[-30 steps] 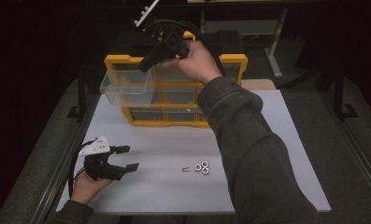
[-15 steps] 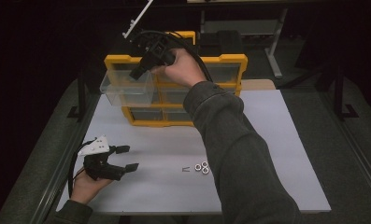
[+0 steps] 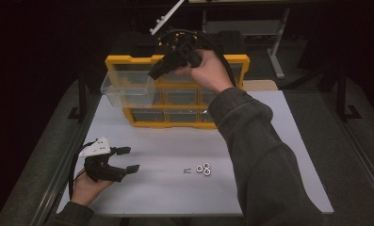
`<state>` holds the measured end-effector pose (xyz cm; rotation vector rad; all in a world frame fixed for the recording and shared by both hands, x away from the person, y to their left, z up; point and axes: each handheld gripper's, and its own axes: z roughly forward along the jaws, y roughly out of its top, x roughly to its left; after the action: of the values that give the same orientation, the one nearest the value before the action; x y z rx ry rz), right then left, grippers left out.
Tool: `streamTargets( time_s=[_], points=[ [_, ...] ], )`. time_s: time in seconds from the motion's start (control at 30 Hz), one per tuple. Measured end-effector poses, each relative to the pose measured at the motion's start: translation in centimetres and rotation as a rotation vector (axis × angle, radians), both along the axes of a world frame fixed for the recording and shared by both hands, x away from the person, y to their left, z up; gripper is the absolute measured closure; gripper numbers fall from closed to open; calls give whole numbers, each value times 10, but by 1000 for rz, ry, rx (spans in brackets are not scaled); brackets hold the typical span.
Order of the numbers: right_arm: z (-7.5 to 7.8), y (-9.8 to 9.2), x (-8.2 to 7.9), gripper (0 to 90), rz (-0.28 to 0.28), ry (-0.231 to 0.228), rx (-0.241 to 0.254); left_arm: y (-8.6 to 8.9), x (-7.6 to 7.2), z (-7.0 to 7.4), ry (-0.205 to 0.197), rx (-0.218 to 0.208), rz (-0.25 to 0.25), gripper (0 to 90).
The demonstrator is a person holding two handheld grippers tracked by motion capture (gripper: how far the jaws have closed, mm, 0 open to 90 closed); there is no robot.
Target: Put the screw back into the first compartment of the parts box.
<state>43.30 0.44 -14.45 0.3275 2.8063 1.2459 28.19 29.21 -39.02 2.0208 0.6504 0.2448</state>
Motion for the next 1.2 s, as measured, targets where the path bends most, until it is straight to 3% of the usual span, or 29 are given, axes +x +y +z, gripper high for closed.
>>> streamTargets(
  time_s=[0.2, 0.53, 0.77, 1.13, 1.2],
  points=[
    [-10, -31, -9, 689, -9, -23, 22, 0, 1, 0, -6, 17, -13, 219],
    [-56, -72, -19, 642, -52, 16, 18, -3, 1, -1, 0, 13, -18, 219],
    [-91, -84, -29, 620, -64, 37, -1, -3, 0, -1, -1, 12, -17, 219],
    [-127, -91, -43, 610, -78, 85, -10, -3, 0, 0, -3, 16, -20, 220],
    [-133, -90, -45, 609, -72, 77, -25, -3, 1, -1, -2, 16, -20, 220]
  ],
)
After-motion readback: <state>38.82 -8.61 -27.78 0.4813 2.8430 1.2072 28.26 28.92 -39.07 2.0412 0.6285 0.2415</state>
